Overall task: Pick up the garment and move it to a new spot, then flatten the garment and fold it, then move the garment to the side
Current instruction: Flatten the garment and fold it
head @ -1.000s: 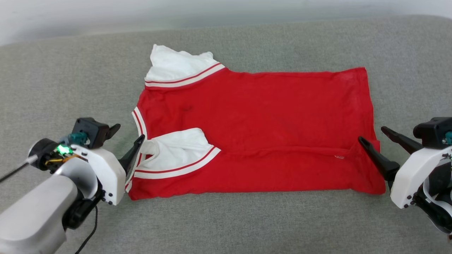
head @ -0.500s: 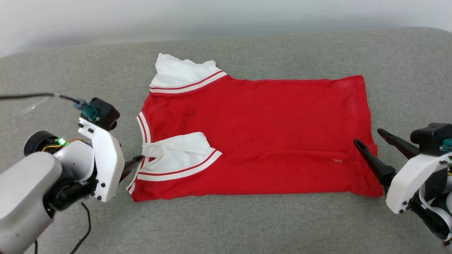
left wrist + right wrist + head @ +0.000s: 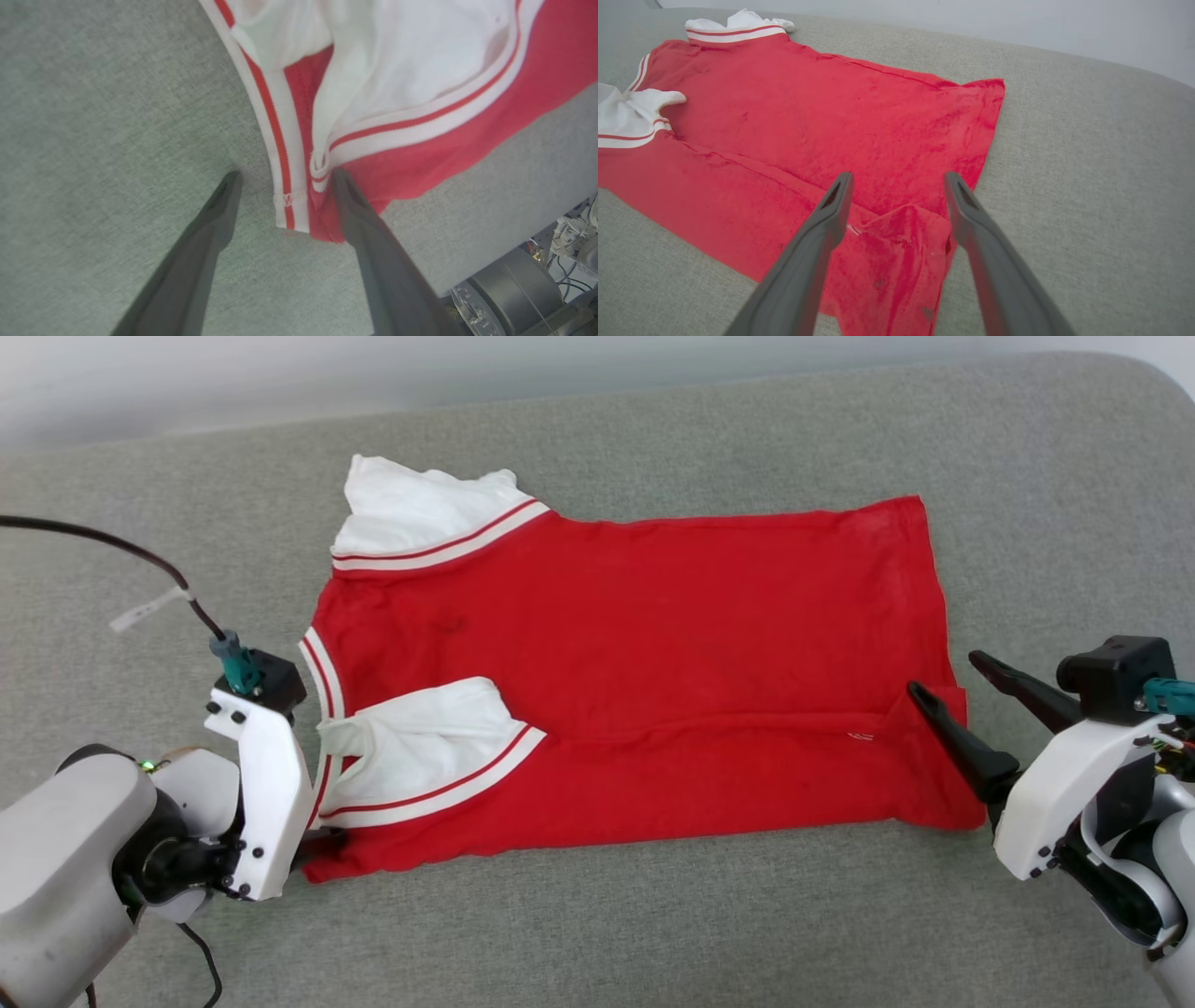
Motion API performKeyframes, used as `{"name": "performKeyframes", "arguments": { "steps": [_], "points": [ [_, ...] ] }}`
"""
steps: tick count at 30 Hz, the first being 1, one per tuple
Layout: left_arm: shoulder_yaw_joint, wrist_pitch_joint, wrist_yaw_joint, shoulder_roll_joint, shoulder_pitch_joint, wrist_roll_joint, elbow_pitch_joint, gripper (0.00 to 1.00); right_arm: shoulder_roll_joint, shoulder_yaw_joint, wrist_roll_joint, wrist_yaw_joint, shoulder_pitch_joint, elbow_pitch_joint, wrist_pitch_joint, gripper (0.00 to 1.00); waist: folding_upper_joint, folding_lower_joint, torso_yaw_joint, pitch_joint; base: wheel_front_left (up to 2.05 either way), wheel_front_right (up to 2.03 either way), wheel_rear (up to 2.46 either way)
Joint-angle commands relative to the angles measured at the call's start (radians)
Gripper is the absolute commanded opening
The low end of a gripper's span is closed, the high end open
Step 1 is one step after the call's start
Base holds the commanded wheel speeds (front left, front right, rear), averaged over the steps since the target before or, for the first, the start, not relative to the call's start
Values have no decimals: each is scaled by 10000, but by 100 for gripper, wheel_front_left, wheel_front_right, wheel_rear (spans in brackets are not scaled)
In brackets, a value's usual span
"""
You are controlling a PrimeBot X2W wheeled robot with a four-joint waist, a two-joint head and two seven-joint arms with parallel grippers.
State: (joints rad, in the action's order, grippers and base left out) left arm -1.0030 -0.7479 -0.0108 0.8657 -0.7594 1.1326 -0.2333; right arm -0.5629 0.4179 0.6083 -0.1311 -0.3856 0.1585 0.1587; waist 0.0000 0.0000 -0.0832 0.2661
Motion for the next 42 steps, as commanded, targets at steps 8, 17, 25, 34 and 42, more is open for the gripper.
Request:
{"name": "performKeyframes", "arguments": {
  "steps": [8,17,25,34,42],
  "points": [
    [-572,-501,-420,-508,527,221,-908,74,-5,265,65,8,-455,246,-111,100,0,0,-163,181,0,0,0],
    [-304,-7,-782,-427,403,351,-850,0,-820,486,74,8,-1230,-119,368,100,0,0,-63,-295,0,0,0],
    [-187,376,-849,-86,344,163,-187,0,-2214,1598,854,8,-2325,-460,3006,100,0,0,61,-594,0,0,0],
    [-156,465,-600,-58,235,-37,490,0,-2607,2959,2618,8,-2748,197,6534,100,0,0,227,-369,0,0,0],
    [-145,410,-558,-104,-50,-192,817,0,-1639,3036,2679,8,-2584,1725,6228,100,0,0,485,127,0,0,0]
  ]
}}
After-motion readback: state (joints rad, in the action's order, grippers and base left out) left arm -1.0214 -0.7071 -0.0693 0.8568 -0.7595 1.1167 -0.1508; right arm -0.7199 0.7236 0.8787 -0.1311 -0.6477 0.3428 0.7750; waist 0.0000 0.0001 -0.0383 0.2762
